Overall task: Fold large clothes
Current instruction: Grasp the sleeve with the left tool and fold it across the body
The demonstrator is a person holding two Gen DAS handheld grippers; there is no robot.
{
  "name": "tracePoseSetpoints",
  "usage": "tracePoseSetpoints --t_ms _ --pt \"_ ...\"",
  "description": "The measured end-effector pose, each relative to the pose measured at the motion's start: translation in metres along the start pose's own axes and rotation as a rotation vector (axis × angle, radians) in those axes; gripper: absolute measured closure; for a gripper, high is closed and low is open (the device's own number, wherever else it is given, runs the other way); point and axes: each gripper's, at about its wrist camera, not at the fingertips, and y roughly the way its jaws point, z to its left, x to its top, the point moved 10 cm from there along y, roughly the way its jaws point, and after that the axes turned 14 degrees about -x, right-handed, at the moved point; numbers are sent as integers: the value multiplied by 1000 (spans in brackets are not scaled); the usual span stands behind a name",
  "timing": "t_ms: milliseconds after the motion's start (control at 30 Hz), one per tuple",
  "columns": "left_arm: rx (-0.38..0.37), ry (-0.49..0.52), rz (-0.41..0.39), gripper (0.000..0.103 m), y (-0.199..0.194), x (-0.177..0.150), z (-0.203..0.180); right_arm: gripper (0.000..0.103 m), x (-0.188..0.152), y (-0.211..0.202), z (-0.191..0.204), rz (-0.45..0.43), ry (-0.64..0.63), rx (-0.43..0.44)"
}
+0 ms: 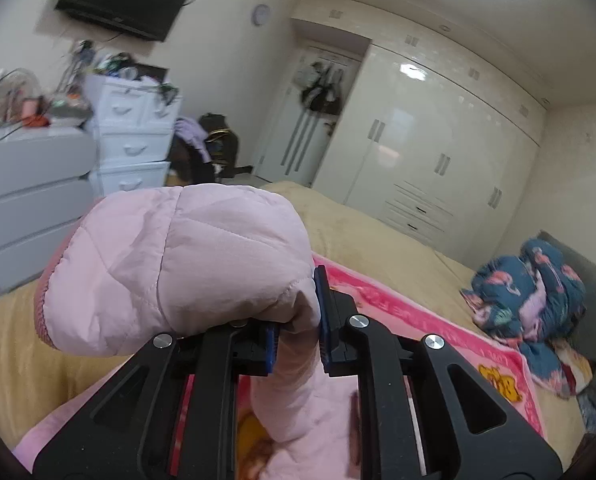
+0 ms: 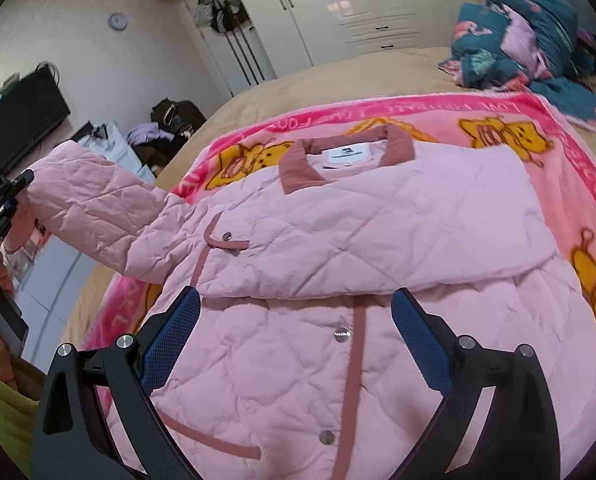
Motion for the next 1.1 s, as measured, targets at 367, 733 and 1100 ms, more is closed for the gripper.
tracePoseSetpoints --t_ms 367,733,1100 --pt "-129 175 97 94 30 -34 -100 7 -1 -17 -70 -13 147 -27" --pt "-267 362 300 94 77 -126 -203 7 -2 -27 -148 -30 291 -80" --pt "-387 559 653 91 115 -299 -247 7 -14 -26 -209 -14 420 -133"
